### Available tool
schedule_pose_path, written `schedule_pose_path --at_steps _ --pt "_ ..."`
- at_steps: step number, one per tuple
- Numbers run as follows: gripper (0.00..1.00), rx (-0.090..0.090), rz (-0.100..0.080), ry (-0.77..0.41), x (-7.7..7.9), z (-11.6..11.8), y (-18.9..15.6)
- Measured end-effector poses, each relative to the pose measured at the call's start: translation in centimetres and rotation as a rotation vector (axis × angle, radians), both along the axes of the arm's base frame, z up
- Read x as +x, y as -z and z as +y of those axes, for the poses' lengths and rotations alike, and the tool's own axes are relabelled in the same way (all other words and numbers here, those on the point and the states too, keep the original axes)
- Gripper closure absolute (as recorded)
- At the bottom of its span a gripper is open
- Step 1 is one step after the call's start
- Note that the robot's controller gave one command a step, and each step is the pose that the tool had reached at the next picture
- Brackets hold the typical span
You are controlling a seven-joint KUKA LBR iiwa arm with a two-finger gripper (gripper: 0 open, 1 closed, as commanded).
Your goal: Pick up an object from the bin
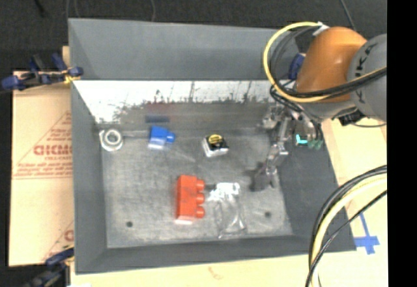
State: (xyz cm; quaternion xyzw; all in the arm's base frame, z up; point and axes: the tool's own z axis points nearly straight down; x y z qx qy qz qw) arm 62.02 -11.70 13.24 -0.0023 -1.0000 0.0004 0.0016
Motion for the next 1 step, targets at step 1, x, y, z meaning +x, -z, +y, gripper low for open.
schedule_pose_path --at_steps 1 --pt "0.0 0.001 -0.003 0.111 -5.41 -3.39 5.58"
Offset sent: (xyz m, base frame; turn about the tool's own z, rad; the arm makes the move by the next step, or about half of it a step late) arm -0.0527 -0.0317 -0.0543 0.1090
